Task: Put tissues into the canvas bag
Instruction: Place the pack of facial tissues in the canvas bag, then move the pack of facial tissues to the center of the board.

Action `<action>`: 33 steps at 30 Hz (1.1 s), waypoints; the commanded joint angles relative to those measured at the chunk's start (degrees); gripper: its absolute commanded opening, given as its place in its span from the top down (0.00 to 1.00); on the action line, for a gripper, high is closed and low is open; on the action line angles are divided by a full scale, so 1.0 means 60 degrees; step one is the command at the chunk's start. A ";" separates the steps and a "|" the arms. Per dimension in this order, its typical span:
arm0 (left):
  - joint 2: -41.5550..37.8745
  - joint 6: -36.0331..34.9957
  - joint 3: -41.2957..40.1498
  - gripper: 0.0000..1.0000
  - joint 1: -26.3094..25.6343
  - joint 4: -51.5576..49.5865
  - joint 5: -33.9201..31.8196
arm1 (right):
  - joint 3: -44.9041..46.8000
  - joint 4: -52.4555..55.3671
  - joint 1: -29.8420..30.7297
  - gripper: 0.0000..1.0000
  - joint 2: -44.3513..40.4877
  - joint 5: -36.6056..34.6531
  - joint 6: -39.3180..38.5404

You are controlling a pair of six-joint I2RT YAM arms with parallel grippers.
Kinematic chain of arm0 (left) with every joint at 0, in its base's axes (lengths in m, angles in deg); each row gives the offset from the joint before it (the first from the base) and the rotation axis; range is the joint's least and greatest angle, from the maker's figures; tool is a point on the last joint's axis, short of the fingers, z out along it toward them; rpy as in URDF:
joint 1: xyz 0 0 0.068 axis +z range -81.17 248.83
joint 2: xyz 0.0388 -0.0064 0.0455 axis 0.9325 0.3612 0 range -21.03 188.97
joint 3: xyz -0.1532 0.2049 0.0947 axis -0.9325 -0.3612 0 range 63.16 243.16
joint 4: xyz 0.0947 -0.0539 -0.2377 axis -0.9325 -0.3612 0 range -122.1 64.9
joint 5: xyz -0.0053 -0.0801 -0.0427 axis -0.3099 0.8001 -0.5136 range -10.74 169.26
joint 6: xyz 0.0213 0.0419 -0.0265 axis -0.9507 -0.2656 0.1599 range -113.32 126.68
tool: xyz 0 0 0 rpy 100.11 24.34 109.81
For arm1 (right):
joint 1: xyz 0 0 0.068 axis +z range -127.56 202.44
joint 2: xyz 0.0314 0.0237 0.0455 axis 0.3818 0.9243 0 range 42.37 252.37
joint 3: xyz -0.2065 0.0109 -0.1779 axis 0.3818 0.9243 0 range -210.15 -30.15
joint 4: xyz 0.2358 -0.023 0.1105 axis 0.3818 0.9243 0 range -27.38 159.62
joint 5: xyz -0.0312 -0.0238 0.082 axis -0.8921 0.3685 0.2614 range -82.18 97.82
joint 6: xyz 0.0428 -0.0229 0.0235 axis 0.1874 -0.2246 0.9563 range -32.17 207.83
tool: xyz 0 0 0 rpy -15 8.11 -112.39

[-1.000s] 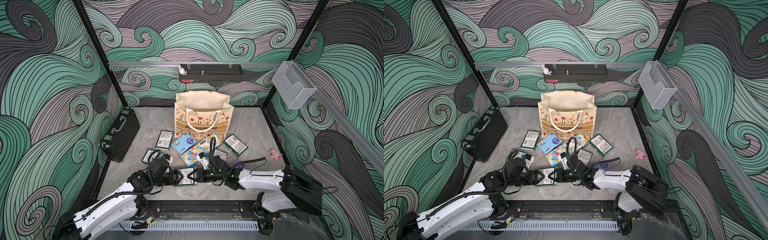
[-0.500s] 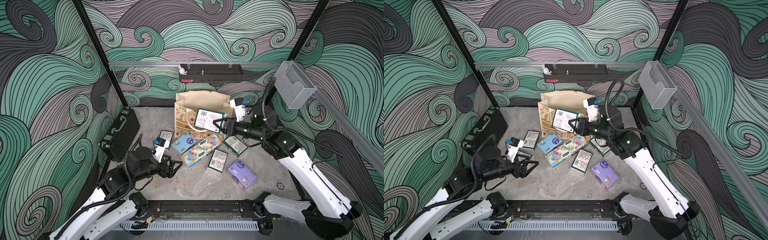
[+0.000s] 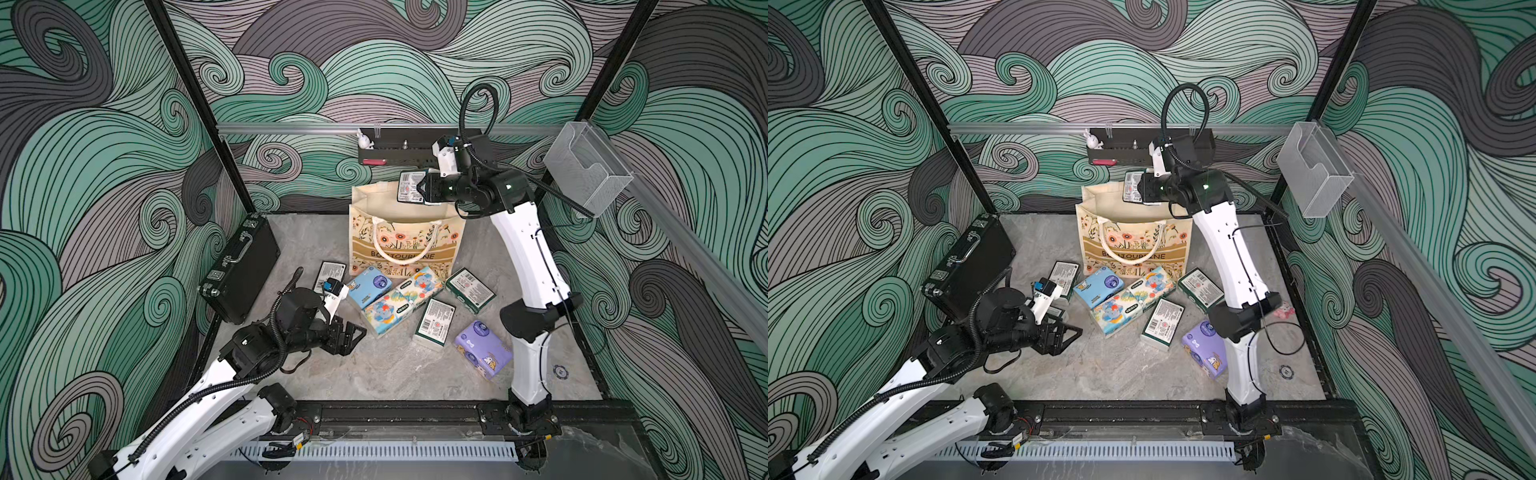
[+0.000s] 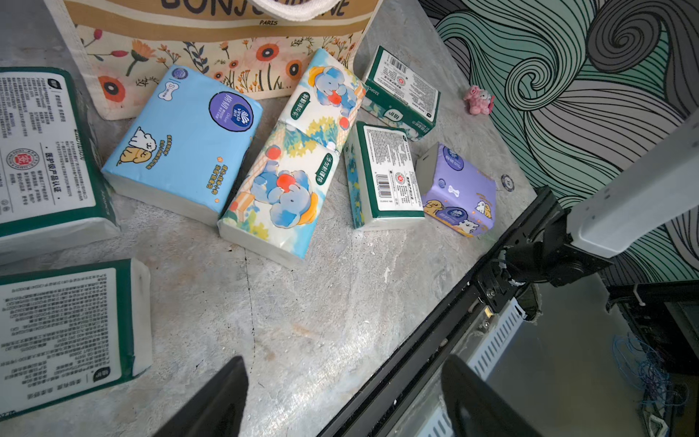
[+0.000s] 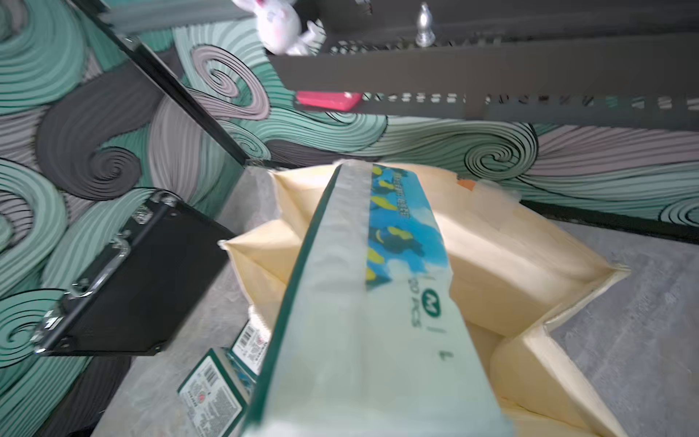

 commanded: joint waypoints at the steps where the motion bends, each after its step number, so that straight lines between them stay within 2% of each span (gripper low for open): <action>1: 0.0001 -0.0174 0.0021 0.17 0.0124 0.0028 0.0316 | -0.0262 0.1412 -0.0334 0.59 0.0058 -0.0281 -0.0279; 9: 0.0192 -0.0161 -0.0003 0.17 0.0373 0.0101 0.0533 | 0.0775 0.1411 -0.0509 0.54 -0.0210 -0.0118 -0.0473; 10: 0.0212 -0.0159 -0.0002 0.17 0.0381 0.0117 0.0541 | 0.0765 0.1409 -0.0510 0.48 -0.0211 -0.0118 -0.0503; 11: 0.0240 -0.0148 -0.0014 0.17 0.0395 0.0110 0.0540 | 0.0758 0.1402 -0.0510 0.35 -0.0218 -0.0134 -0.0506; 12: 0.0255 -0.0141 -0.0003 0.17 0.0406 0.0118 0.0540 | 0.0757 0.1411 -0.0510 0.29 -0.0225 -0.0130 -0.0523; 14: 0.0300 -0.0123 -0.0009 0.17 0.0412 0.0105 0.0552 | 0.0780 0.1413 -0.0524 0.24 -0.0282 -0.0102 -0.0536; 20: 0.0349 -0.0102 -0.0010 0.17 0.0413 0.0095 0.0474 | 0.0976 0.1401 -0.0517 0.21 -0.0679 -0.0023 -0.0622; 24: 0.0486 -0.0106 -0.0024 0.17 0.0432 0.0111 0.0460 | 0.1707 0.1387 -0.0476 0.21 -0.1317 0.0195 -0.0623; 27: 0.0573 -0.0110 -0.0024 0.17 0.0454 0.0089 0.0438 | 0.3420 0.0961 -0.0321 0.22 -0.2441 0.0417 -0.0580; 29: 0.0613 -0.0111 -0.0033 0.17 0.0458 0.0087 0.0423 | 0.5649 -0.0051 -0.0057 0.22 -0.3803 0.0367 -0.0491; 33: 0.0662 -0.0110 -0.0050 0.17 0.0454 0.0096 0.0377 | 1.1309 -0.3027 0.0292 0.22 -0.7285 0.0693 0.0463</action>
